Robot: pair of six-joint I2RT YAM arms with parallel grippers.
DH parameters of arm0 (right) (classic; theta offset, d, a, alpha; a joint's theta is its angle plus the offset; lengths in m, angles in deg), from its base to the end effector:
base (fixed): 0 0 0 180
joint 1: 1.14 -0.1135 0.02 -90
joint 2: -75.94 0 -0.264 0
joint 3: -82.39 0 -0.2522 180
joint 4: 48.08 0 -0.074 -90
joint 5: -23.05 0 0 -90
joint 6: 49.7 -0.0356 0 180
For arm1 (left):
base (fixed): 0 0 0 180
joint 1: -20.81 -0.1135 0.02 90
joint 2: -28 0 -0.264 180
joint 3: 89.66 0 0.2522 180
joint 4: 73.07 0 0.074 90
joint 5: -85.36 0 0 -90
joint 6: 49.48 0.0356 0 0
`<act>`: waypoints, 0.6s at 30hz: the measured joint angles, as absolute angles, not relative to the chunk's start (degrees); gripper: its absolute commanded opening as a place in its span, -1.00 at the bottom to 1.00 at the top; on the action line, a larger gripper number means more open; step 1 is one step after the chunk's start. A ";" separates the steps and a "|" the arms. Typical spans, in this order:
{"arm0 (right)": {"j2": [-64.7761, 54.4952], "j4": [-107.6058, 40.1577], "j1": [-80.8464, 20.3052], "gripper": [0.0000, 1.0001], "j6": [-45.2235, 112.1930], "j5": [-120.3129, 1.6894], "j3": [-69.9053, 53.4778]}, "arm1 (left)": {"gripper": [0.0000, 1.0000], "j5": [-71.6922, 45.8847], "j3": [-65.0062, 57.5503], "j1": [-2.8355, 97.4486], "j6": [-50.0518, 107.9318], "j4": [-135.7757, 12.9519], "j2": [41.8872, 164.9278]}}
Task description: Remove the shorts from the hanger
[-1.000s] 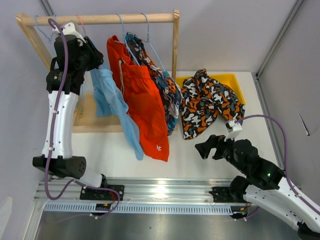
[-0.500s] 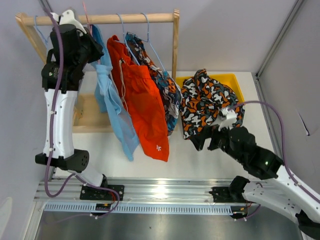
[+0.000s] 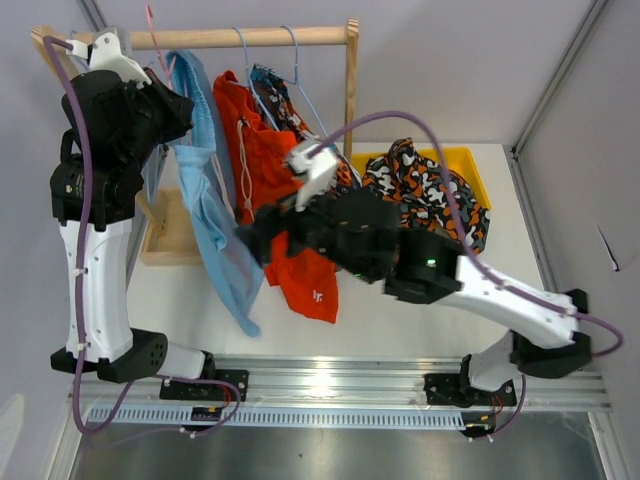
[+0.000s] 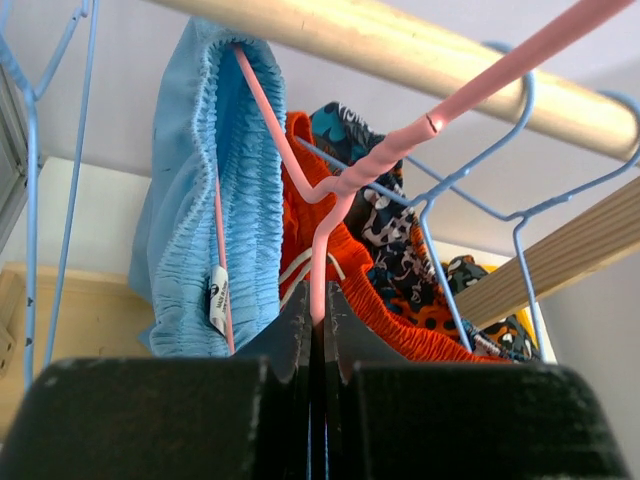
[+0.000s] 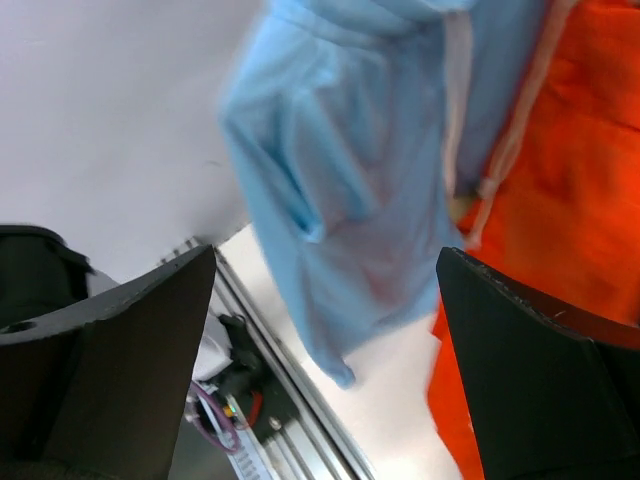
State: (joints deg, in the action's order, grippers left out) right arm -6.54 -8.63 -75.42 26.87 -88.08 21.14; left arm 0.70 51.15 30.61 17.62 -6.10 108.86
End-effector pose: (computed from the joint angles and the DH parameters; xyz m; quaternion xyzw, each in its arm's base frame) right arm 0.0925 0.2813 0.5185 -0.2530 0.6796 0.3720 0.5794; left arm 0.2104 -0.0330 0.5791 -0.1160 0.7399 -0.1528 0.6448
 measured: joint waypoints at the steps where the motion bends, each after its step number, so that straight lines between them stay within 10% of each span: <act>1: -9.97 -9.02 -76.91 0.99 27.37 -88.91 24.73 | -1.00 0.59 50.47 30.61 17.62 -6.23 108.64; 14: -32.87 -8.47 -79.82 0.93 28.42 -91.77 37.80 | -1.00 -1.86 46.29 30.61 17.58 -6.91 106.22; 16: -34.16 -9.04 -79.56 0.37 28.62 -92.54 37.91 | -1.00 -2.10 45.59 30.61 17.49 -7.21 105.21; 17: -34.78 -9.70 -79.51 -0.80 29.05 -93.02 37.91 | -0.99 -2.18 45.09 30.61 17.45 -7.32 104.62; 18: -35.30 -10.59 -79.38 -1.00 29.25 -93.67 37.91 | -1.00 -2.31 44.48 30.61 17.43 -7.37 103.83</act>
